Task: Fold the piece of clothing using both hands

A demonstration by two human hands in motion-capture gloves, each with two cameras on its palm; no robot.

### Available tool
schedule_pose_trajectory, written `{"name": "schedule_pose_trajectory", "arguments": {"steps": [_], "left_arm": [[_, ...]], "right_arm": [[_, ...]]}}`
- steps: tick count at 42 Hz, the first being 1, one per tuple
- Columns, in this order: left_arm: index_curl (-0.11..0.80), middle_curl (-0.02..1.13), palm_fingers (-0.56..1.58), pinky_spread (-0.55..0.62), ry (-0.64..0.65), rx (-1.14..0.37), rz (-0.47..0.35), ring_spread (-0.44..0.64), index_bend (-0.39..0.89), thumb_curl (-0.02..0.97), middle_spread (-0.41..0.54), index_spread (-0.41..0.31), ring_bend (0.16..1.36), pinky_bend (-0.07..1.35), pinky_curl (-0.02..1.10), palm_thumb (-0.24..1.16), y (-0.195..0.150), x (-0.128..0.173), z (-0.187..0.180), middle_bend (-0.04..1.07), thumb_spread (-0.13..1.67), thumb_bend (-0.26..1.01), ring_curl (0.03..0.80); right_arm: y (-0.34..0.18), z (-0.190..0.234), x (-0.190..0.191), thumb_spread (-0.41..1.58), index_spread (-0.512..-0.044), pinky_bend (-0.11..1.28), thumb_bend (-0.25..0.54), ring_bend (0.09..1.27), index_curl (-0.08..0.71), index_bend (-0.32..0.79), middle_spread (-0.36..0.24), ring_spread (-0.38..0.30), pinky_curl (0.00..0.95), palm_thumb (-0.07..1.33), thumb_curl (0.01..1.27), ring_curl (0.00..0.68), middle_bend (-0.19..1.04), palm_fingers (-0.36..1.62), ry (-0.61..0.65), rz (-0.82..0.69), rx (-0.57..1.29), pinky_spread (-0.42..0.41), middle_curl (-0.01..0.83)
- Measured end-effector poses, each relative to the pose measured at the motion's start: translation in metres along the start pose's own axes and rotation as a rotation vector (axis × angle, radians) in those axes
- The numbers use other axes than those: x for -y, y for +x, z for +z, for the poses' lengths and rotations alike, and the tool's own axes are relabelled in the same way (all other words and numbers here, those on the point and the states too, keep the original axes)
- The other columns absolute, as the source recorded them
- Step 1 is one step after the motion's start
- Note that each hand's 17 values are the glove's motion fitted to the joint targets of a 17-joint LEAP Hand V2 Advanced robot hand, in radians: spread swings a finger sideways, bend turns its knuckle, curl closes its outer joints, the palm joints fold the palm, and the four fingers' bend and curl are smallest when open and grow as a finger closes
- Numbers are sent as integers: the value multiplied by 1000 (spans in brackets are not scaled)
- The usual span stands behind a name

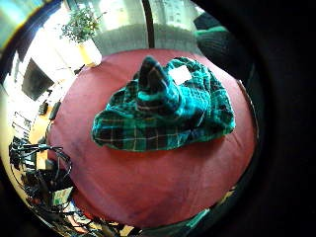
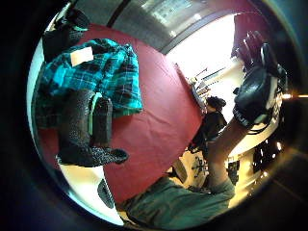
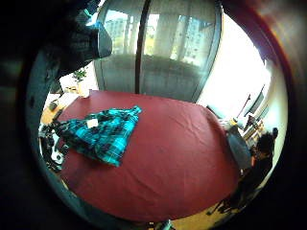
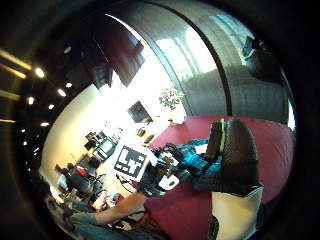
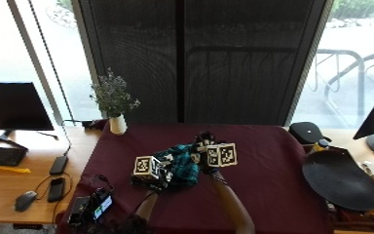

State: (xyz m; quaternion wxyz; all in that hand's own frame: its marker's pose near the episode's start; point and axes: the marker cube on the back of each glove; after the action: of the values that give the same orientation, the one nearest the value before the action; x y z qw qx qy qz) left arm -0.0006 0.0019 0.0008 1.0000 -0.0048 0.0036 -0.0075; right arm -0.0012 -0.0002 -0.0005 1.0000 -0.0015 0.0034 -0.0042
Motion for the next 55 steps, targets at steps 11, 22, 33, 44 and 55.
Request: {"name": "schedule_pose_trajectory", "arguments": {"steps": [11,22,33,44,55], "left_arm": [[209,251,717,193,16,-46,-25,30,228,150,-101,-143,423,228,153,411,-8,5,4,295,978,253,220],[287,308,719,230,8,-32,-27,34,182,208,-114,-162,393,195,192,423,-11,8,4,250,1173,209,258],[329,350,716,242,-9,-36,-36,35,168,247,-117,-166,378,185,219,437,-8,-4,1,227,1237,159,286],[356,381,712,246,17,-52,-7,31,164,276,-119,-168,373,180,238,454,-3,-20,-7,211,1260,112,306],[371,406,708,247,44,-64,37,28,161,295,-126,-169,370,179,251,472,18,-1,-3,207,1271,70,321]], "right_arm": [[2,14,-5,889,-214,435,422,266,254,284,-51,26,225,630,219,189,183,662,-13,-52,-40,143,174],[22,30,-12,1107,-240,411,378,238,317,239,-55,29,264,646,293,230,169,660,-73,14,-20,161,234],[12,21,-19,1192,-248,403,321,223,362,213,-48,33,295,662,347,263,155,656,-96,30,-23,166,261],[-31,-23,-23,1228,-253,396,265,209,396,194,-44,39,316,679,387,289,156,652,52,-104,-57,168,274],[-15,-7,-20,1242,-257,386,212,205,411,185,-39,32,327,696,417,309,155,661,50,-136,-89,169,289]]}}
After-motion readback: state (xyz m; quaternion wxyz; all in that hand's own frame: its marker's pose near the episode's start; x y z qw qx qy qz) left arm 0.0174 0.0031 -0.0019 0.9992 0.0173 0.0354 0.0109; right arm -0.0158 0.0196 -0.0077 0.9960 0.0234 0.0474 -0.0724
